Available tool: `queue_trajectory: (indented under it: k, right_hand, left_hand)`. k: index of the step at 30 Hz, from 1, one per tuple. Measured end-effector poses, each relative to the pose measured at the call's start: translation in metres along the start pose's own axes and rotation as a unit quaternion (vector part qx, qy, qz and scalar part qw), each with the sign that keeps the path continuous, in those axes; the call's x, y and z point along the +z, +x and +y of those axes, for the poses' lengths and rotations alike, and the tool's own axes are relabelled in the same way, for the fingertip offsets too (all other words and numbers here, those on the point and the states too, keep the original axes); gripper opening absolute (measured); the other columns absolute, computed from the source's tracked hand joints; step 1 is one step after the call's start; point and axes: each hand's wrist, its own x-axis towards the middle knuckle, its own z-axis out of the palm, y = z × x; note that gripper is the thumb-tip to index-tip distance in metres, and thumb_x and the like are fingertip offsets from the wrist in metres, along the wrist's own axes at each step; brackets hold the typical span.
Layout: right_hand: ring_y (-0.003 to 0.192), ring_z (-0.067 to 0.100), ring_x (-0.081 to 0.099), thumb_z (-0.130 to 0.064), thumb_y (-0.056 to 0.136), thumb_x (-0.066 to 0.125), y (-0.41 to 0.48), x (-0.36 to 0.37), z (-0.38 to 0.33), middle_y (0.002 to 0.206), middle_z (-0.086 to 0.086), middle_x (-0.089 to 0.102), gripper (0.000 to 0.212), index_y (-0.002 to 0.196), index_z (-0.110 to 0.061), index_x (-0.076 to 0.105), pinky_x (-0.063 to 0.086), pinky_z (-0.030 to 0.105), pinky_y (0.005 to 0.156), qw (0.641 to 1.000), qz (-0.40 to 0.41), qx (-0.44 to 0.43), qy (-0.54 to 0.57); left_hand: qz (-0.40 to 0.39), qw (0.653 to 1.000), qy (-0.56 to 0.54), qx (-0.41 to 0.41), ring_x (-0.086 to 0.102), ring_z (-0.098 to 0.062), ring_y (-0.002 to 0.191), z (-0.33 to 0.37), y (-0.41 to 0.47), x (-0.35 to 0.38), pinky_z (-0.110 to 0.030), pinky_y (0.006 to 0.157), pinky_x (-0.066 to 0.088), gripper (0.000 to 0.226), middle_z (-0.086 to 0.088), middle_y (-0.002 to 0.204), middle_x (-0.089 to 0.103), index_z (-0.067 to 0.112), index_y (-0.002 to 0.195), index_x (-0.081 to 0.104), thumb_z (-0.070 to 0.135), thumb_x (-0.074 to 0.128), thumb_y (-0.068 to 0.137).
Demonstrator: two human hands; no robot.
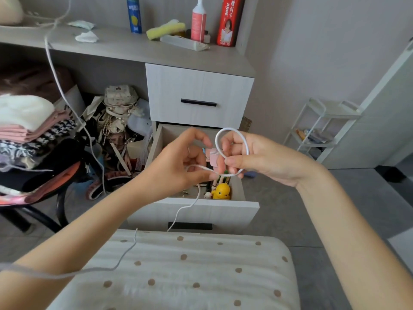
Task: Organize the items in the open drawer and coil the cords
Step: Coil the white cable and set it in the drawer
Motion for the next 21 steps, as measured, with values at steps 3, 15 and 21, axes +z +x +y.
queue_trajectory:
  k: [3,15,21]
  right_hand:
    - [0.057,0.007,0.052,0.0,0.093,0.051,-0.001,0.0,-0.003,0.075,0.0,0.066,0.012,0.087,-0.009,0.045,0.041,0.016,0.049,1.0,0.005,0.013,0.028]
    - [0.1,0.019,0.067,-0.012,0.085,0.063,0.007,0.018,0.006,0.102,0.004,0.071,0.022,0.107,-0.014,0.061,0.053,0.033,0.089,0.982,0.108,0.021,0.154]
    - [0.083,0.018,0.067,-0.023,0.086,0.064,0.001,0.017,0.011,0.1,0.009,0.072,0.025,0.108,-0.012,0.066,0.056,0.029,0.08,0.978,0.174,0.081,0.084]
  left_hand:
    - [-0.033,0.999,-0.012,0.013,0.052,-0.031,0.062,0.005,0.001,-0.007,-0.042,0.064,0.048,0.042,-0.006,0.068,0.06,0.02,0.11,0.047,0.021,0.074,0.078]
    - [0.122,0.99,0.064,0.014,0.041,-0.015,0.053,0.015,0.01,0.002,-0.02,0.044,0.036,0.023,-0.007,0.063,0.046,0.011,0.08,0.042,0.023,0.042,0.099]
    - [0.097,0.994,0.035,-0.029,0.037,-0.018,0.059,0.009,0.01,0.0,-0.031,0.055,0.034,0.025,-0.005,0.068,0.036,0.007,0.08,0.039,0.022,0.038,0.1]
